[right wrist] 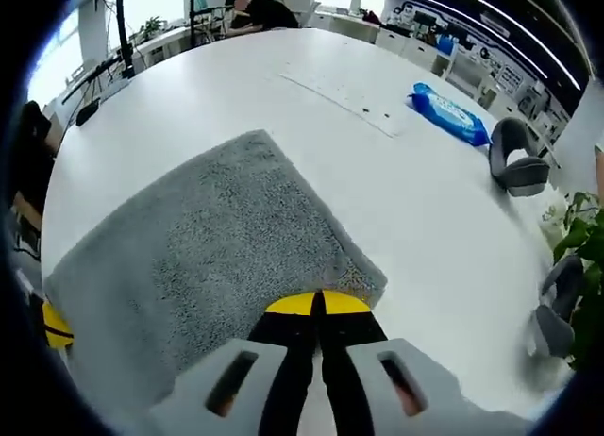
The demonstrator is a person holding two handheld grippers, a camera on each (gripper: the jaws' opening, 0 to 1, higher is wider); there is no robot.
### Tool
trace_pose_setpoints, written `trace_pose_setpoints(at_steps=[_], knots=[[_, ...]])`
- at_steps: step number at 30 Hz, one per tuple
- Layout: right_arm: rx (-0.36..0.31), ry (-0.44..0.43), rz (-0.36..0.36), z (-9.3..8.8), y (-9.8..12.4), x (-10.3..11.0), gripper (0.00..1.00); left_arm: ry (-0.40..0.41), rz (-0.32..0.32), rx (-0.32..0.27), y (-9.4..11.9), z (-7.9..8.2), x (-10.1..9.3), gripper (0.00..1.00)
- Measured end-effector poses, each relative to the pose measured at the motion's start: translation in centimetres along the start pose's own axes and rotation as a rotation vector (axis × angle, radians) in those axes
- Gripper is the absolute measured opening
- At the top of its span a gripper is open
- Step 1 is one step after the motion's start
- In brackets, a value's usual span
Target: Fold the towel on the table until its edges align and the towel forms a compact rectangular stack.
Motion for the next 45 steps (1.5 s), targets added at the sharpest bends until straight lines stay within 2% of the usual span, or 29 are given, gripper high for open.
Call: trace_pose_setpoints(at_steps=[2,5,10,11,18,24,27,28,29,31,34,36,41,43,45], knots=[[-0.081,-0.018,0.017,0.4,0.8,0.5,0.00,0.005,0.001,-0.005,0.0,0.1,0.0,0.00],[-0.122,0.018,0.006,0.3,2.2,0.9,0.00,0.011,0.001,-0.015,-0.2,0.3,0.0,0.00],[-0.171,0.098,0.033,-0.2,4.2,2.7,0.00,0.015,-0.005,-0.023,-0.6,0.8,0.2,0.00],[-0.175,0.104,0.041,-0.4,4.0,2.8,0.00,0.014,-0.005,-0.024,-0.7,1.0,0.2,0.00],[-0.250,0.094,0.110,-1.5,7.8,5.8,0.02,0.034,0.002,-0.033,-1.1,1.6,0.4,0.00],[-0.300,0.061,0.151,-3.6,11.6,9.0,0.04,0.046,0.000,-0.031,-1.5,2.1,0.6,0.00],[-0.291,0.050,0.171,-5.3,12.7,10.6,0.07,0.069,-0.029,-0.051,-1.4,2.0,0.8,0.00],[-0.284,0.051,0.181,-6.1,13.0,11.2,0.08,0.119,-0.042,-0.062,-1.2,1.8,0.9,0.00],[-0.278,0.055,0.181,-6.6,13.2,11.6,0.08,0.137,-0.046,-0.066,-1.1,1.8,0.9,0.00],[-0.264,0.068,0.186,-7.8,13.6,12.4,0.08,0.140,-0.050,-0.083,-0.8,1.7,1.1,0.02],[-0.235,0.077,0.207,-9.3,13.8,13.4,0.10,0.124,-0.072,-0.139,0.0,1.7,0.9,0.14],[-0.207,0.098,0.227,-10.2,13.7,14.1,0.12,0.070,-0.128,-0.159,0.6,1.3,0.6,0.21],[-0.162,0.159,0.288,-11.8,13.2,16.1,0.19,-0.103,-0.146,-0.259,2.4,1.2,1.3,0.29],[-0.138,0.203,0.301,-12.3,12.8,17.0,0.21,-0.156,-0.156,-0.258,2.5,1.0,1.7,0.38],[-0.118,0.238,0.306,-12.9,12.3,17.6,0.22,-0.186,-0.169,-0.249,2.3,0.8,1.7,0.44]])
Point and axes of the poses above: the point that each gripper's makers call its tool centre point, and the gripper's own axes: y roughly backward along the fingers, x roughly to its left, z roughly out of its top, the point moved 5 cm from there along y, roughly backward along the fingers, and after that the axes turned 1 degree about -y, right-handed, at the moved point
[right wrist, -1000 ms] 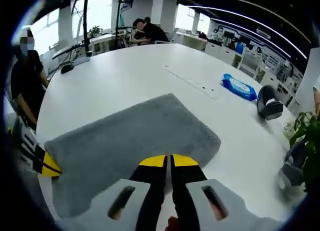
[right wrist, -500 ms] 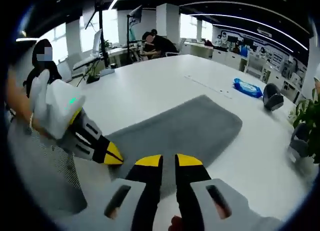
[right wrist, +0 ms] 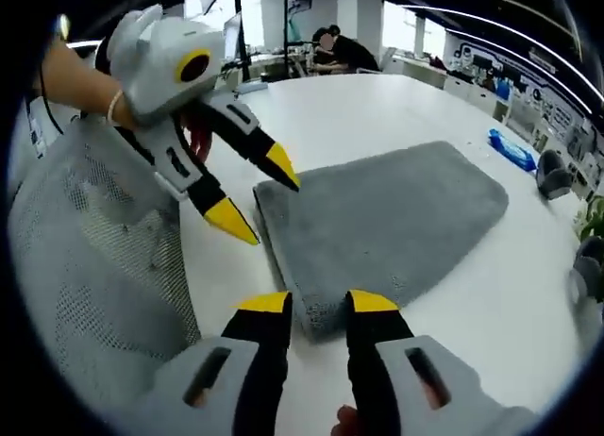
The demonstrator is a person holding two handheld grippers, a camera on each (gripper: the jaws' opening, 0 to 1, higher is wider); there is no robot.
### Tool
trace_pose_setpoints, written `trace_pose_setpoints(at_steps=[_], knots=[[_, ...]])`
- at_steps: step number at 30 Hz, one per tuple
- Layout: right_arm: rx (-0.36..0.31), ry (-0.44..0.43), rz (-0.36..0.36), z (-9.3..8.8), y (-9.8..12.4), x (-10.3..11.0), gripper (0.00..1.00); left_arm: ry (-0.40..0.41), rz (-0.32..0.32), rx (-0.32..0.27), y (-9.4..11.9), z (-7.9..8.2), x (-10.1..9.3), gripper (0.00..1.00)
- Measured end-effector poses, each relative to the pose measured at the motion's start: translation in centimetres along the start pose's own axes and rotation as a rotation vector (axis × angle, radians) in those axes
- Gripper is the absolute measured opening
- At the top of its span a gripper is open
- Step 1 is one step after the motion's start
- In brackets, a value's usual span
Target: Fold the towel on the table until its edges align and the towel forms a compact rectangular stack.
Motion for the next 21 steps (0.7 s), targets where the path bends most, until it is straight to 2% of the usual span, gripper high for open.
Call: trace_pose_setpoints(at_steps=[2,3,5,9,10,11,13,15,18,21], knots=[[0.025,0.020,-0.006,-0.5,-0.5,0.2,0.26,-0.032,-0.019,0.024,-0.3,-0.5,-0.1,0.46],[0.032,0.026,-0.003,-0.7,-0.6,0.2,0.27,-0.045,-0.038,0.055,-0.5,-1.1,-0.2,0.46],[0.057,0.055,0.000,-1.1,-0.8,0.2,0.28,-0.051,-0.034,0.102,-0.8,-2.0,-0.1,0.46],[0.083,0.098,-0.003,-1.6,-1.2,0.0,0.30,-0.064,-0.040,0.108,-1.3,-3.0,-0.3,0.46],[0.090,0.115,-0.006,-1.7,-1.3,0.0,0.30,-0.080,-0.035,0.062,-1.6,-2.5,-0.2,0.46],[0.101,0.154,-0.015,-1.9,-1.5,0.0,0.30,-0.065,-0.037,0.089,-1.8,-2.8,-0.4,0.46],[0.086,0.194,-0.041,-1.7,-1.7,0.2,0.31,-0.058,-0.038,0.083,-1.4,-2.7,-0.3,0.46],[0.085,0.154,-0.048,-1.7,-1.7,0.3,0.29,-0.047,-0.039,0.076,-1.4,-2.8,-0.3,0.46],[0.074,0.163,-0.095,-1.7,-1.7,-0.4,0.21,-0.044,-0.021,0.077,-1.6,-2.7,0.0,0.40],[0.074,0.169,-0.094,-1.5,-1.6,-0.1,0.19,-0.047,-0.005,0.089,-1.7,-2.7,0.3,0.34]])
Point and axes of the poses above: the point that each gripper's makers call its tool centre point, and the gripper's own axes: y roughly backward along the fingers, x roughly to its left, z roughly out of its top, the point moved 5 cm from there along y, roughly backward along the fingers, and after that the axes turned 1 degree about -y, right-handed, at the moved point
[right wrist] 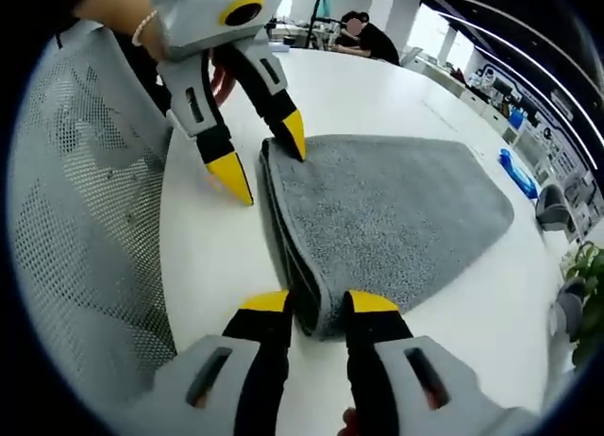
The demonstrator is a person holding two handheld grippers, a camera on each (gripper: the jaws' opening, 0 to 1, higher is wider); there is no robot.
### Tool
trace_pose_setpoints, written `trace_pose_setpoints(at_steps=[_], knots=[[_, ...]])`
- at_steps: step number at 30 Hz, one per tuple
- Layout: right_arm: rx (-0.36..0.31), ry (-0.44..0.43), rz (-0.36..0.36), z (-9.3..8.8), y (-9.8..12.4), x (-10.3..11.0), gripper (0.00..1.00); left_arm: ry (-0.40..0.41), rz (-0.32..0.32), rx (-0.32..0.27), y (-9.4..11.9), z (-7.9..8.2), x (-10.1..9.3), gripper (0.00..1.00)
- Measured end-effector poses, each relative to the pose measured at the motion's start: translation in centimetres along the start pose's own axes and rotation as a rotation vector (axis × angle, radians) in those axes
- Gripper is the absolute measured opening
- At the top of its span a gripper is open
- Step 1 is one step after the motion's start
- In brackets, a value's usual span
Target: Fold the towel on the table until its edges align and the towel forms a compact rectangular stack.
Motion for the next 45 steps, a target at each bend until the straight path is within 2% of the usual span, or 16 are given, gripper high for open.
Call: trace_pose_setpoints(at_steps=[1,2,3,4,5,8,12,14,17,24,28,36,40,45], knots=[[0.007,0.012,-0.011,-0.1,-0.2,0.0,0.17,-0.016,0.021,0.005,0.1,0.0,0.3,0.29],[0.013,0.036,-0.026,-0.1,-0.1,0.0,0.14,-0.073,0.053,0.023,0.2,-0.1,0.7,0.23],[0.036,0.084,-0.040,-0.3,-0.2,0.1,0.10,-0.099,0.065,0.027,0.2,0.0,0.7,0.19],[0.044,0.127,-0.084,-0.4,-0.2,-0.3,0.08,-0.119,0.074,0.027,0.0,0.0,0.7,0.16],[0.029,0.157,-0.076,0.0,-0.3,0.0,0.07,-0.132,0.077,0.031,0.0,0.0,0.5,0.14],[0.048,0.124,-0.090,0.1,-0.4,0.1,0.05,-0.142,0.088,0.037,-0.2,-0.1,0.2,0.11],[0.072,0.113,-0.067,0.4,0.0,-0.2,0.04,-0.153,0.111,0.052,0.2,0.0,-0.1,0.08],[0.075,0.112,-0.066,0.7,0.6,-0.2,0.04,-0.121,0.109,0.066,0.8,0.2,-0.4,0.08],[0.055,0.109,-0.075,1.1,2.1,-0.2,0.04,-0.075,0.113,0.052,1.8,0.7,-0.6,0.08],[-0.009,-0.023,-0.069,2.1,5.1,-0.5,0.04,-0.027,0.098,0.034,4.3,2.4,-1.3,0.07],[0.005,-0.063,-0.044,2.5,6.3,-0.1,0.04,-0.022,0.080,0.027,5.6,3.1,-1.6,0.08],[-0.002,-0.072,-0.027,3.5,8.9,1.1,0.04,-0.015,0.047,0.032,8.4,4.2,-2.7,0.08],[-0.023,-0.150,0.011,3.8,10.1,2.1,0.04,-0.019,0.045,0.031,10.0,4.7,-3.4,0.08],[-0.044,-0.187,0.025,3.8,11.3,2.5,0.04,0.015,0.042,0.009,11.5,5.3,-4.1,0.08]])
Point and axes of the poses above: the point that each gripper's makers call its tool centre point, and the gripper's own axes: y roughly backward along the fingers, x roughly to its left, z roughly out of its top, the point moved 5 cm from there along y, roughly backward along the fingers, and after that the axes turned 1 degree about -y, right-handed, at the moved point
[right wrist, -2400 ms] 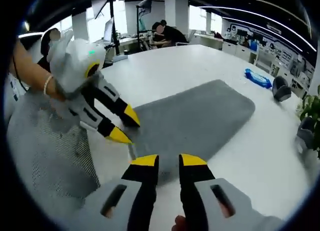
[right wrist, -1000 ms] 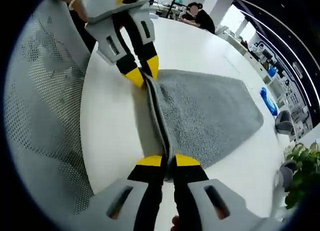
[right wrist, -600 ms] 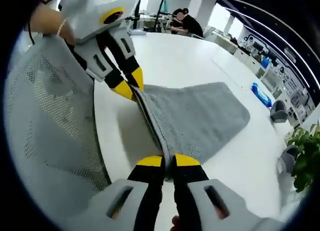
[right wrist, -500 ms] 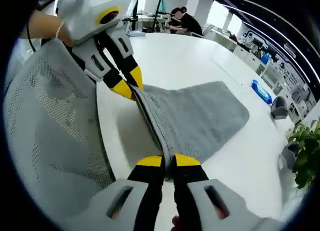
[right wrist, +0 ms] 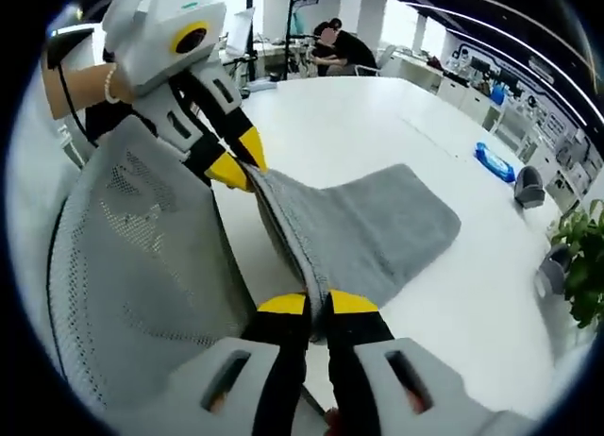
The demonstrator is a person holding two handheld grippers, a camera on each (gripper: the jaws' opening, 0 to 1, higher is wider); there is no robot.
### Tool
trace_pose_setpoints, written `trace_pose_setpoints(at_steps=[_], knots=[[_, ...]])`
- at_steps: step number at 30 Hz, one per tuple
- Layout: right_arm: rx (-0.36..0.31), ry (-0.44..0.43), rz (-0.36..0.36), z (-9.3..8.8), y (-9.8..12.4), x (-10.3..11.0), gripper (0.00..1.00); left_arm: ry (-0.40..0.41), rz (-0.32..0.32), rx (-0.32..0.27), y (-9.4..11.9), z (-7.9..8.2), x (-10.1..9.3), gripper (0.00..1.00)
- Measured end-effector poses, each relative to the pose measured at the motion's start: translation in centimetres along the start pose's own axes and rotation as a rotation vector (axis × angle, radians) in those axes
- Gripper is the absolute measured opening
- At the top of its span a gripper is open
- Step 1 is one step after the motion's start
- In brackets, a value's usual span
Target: Fold the towel on the table until its edges align and the towel forms a compact rectangular stack.
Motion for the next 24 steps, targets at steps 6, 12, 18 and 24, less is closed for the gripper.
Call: trace_pose_setpoints(at_steps=[6,12,18,24], knots=[[-0.025,-0.025,-0.006,1.3,0.8,-0.6,0.04,-0.009,0.013,-0.008,0.7,0.9,0.6,0.08],[-0.047,-0.008,-0.050,3.4,1.0,-3.4,0.04,-0.011,0.037,-0.049,0.7,3.0,3.5,0.08],[-0.071,0.014,-0.101,6.0,0.8,-7.0,0.04,-0.066,0.078,-0.063,-0.2,5.6,7.6,0.08],[-0.066,0.003,-0.141,7.5,-1.3,-11.3,0.04,-0.070,0.109,-0.047,-3.5,6.8,11.9,0.08]])
Point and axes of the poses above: the point that each gripper's makers call its tool centre point, and the gripper's own axes: y roughly backward along the fingers, x roughly to its left, z roughly out of its top, the point moved 5 cm from there along y, roughly backward along the fingers, and after that the axes turned 1 degree about -y, right-handed, at the moved point
